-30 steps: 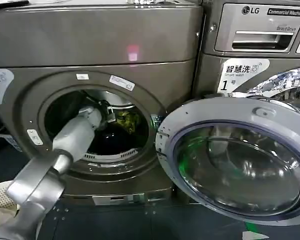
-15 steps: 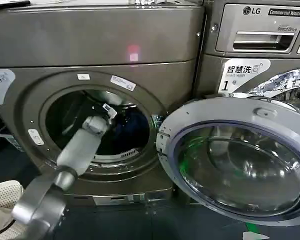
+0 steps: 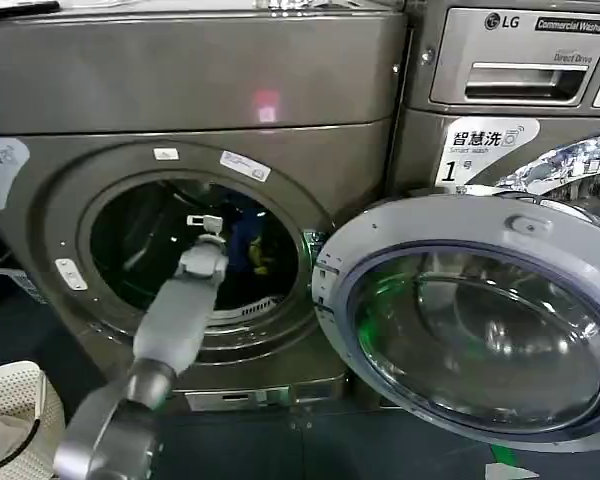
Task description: Grasp the clothes from the dryer.
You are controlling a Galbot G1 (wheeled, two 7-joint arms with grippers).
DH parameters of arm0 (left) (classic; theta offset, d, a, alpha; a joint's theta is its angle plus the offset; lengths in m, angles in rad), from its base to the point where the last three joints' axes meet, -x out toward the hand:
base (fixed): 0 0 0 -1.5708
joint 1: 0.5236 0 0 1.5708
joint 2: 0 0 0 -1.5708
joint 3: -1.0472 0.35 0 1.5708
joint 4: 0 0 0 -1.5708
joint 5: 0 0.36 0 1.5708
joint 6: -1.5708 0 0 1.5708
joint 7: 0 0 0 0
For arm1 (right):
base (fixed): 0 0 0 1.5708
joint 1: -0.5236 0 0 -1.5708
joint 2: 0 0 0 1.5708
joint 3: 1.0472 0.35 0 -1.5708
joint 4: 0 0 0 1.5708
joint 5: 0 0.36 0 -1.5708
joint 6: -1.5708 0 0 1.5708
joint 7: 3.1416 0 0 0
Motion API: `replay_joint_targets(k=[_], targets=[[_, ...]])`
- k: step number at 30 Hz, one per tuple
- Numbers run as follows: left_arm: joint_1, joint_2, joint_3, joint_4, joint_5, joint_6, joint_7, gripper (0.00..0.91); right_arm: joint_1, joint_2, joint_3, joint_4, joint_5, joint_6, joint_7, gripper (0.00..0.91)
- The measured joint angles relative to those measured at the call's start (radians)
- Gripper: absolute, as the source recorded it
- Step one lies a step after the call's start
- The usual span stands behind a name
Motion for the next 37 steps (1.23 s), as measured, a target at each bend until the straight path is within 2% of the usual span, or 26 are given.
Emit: replay_joint_targets(k=[9, 37], targets=[[0.084, -0.006, -0.035, -0.096, 0.009, -0.007, -0.091, 0.000, -0.009, -0.016, 0.017, -0.016, 0.003, 0.000, 0.007, 0.907], [0.089, -0.025, -0.058, -0.112, 0.015, -0.013, -0.111, 0.000, -0.014, -0.016, 0.036, -0.015, 0.007, 0.004, -0.002, 0.907]])
